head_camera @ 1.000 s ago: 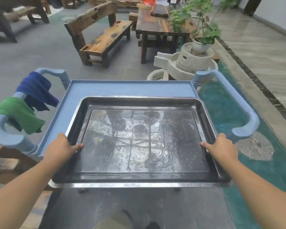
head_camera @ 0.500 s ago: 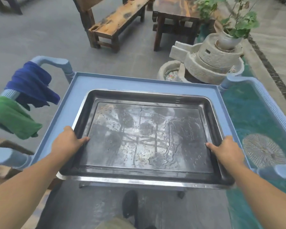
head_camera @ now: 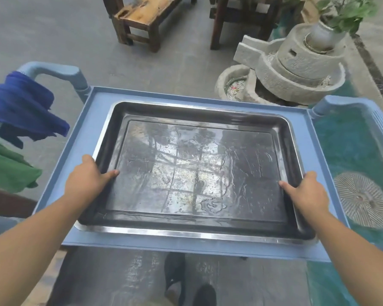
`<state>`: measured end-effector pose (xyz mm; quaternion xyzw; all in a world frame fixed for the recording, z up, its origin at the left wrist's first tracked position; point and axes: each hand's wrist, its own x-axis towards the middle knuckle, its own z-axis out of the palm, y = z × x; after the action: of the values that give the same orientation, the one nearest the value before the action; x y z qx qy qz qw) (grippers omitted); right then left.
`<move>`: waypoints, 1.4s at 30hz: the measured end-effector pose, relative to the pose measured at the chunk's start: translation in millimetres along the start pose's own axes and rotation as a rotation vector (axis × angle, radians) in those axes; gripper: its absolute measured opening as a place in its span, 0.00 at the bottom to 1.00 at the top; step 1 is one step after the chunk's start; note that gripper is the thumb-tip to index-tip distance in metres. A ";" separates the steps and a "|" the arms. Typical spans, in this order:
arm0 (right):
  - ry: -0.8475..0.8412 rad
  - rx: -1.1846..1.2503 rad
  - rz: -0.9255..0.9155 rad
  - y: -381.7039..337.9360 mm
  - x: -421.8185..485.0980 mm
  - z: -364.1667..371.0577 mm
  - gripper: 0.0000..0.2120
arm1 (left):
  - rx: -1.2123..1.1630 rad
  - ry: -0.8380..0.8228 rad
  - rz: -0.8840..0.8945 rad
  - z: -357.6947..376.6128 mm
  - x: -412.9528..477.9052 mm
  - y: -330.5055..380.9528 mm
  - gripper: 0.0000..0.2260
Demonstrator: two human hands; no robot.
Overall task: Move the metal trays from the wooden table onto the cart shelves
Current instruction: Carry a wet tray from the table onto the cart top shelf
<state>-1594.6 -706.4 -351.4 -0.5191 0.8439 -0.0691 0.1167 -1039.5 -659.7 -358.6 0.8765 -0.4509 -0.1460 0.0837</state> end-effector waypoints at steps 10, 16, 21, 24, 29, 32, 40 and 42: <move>0.001 -0.069 -0.053 -13.2 -14.6 -4.6 0.35 | 0.190 0.109 0.067 -7.7 -36.9 24.4 0.39; 0.011 -0.137 -0.340 -2.4 -69.4 -0.3 0.43 | 0.141 -0.009 0.365 -0.2 -82.9 32.3 0.45; -0.183 -0.027 -0.505 5.6 -96.6 -1.8 0.45 | 0.090 -0.191 0.418 3.6 -102.9 9.6 0.51; -0.288 -0.023 -0.528 3.7 -103.9 -1.2 0.53 | 0.144 -0.198 0.405 9.3 -109.5 3.5 0.51; -0.368 -0.148 -0.462 1.1 -102.3 6.5 0.48 | 0.205 -0.290 0.389 12.7 -111.0 9.6 0.46; -0.379 -0.167 -0.465 1.0 -97.6 8.7 0.48 | 0.188 -0.301 0.362 11.9 -112.9 11.2 0.45; -0.353 -0.189 -0.532 -7.4 -70.4 8.7 0.45 | 0.187 -0.238 0.308 18.6 -130.0 12.6 0.46; -0.348 -0.199 -0.554 -11.6 -62.2 7.6 0.44 | 0.194 -0.220 0.286 21.5 -134.7 12.3 0.46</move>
<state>-1555.6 -656.1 -348.2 -0.7415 0.6408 0.0740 0.1847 -1130.3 -557.4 -351.1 0.7864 -0.5890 -0.1835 -0.0309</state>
